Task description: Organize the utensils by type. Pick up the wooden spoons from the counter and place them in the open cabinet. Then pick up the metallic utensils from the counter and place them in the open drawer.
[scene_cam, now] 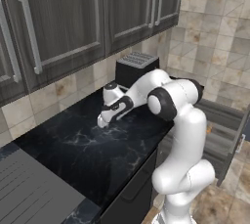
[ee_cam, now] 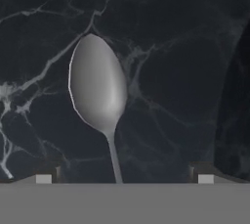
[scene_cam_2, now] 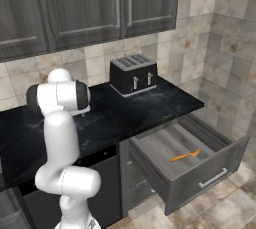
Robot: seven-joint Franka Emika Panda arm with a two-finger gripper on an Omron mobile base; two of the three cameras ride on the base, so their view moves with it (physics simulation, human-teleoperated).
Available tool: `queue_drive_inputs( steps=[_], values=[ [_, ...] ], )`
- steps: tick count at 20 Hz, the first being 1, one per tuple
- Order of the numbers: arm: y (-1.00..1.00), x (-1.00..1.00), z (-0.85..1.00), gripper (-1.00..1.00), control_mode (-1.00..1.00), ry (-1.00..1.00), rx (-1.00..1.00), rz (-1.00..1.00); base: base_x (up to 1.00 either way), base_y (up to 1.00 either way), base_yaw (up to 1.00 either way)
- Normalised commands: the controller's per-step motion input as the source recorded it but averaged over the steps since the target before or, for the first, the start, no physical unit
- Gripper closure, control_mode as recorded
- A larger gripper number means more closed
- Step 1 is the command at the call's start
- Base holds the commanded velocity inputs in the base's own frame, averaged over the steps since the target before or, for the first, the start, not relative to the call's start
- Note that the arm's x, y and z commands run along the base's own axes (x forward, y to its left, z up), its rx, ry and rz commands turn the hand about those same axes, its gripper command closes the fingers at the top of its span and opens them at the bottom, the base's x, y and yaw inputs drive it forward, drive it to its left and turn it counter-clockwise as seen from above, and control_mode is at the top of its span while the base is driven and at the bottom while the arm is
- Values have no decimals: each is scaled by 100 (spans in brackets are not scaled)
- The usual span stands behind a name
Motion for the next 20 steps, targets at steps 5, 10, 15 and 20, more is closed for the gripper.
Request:
queue_drive_inputs(
  steps=[5, 10, 15, 20],
  values=[
    [0, 24, -29, -100, -100, 17, -1, 0, 0, 0, 0],
    [0, 5, -28, -100, -100, 7, 0, 0, 0, 0, 0],
    [0, -3, -34, -100, -100, 0, 0, 0, 0, 0, 0],
    [0, -14, -43, -100, -100, 0, 0, 0, 0, 0, 0]
  ],
)
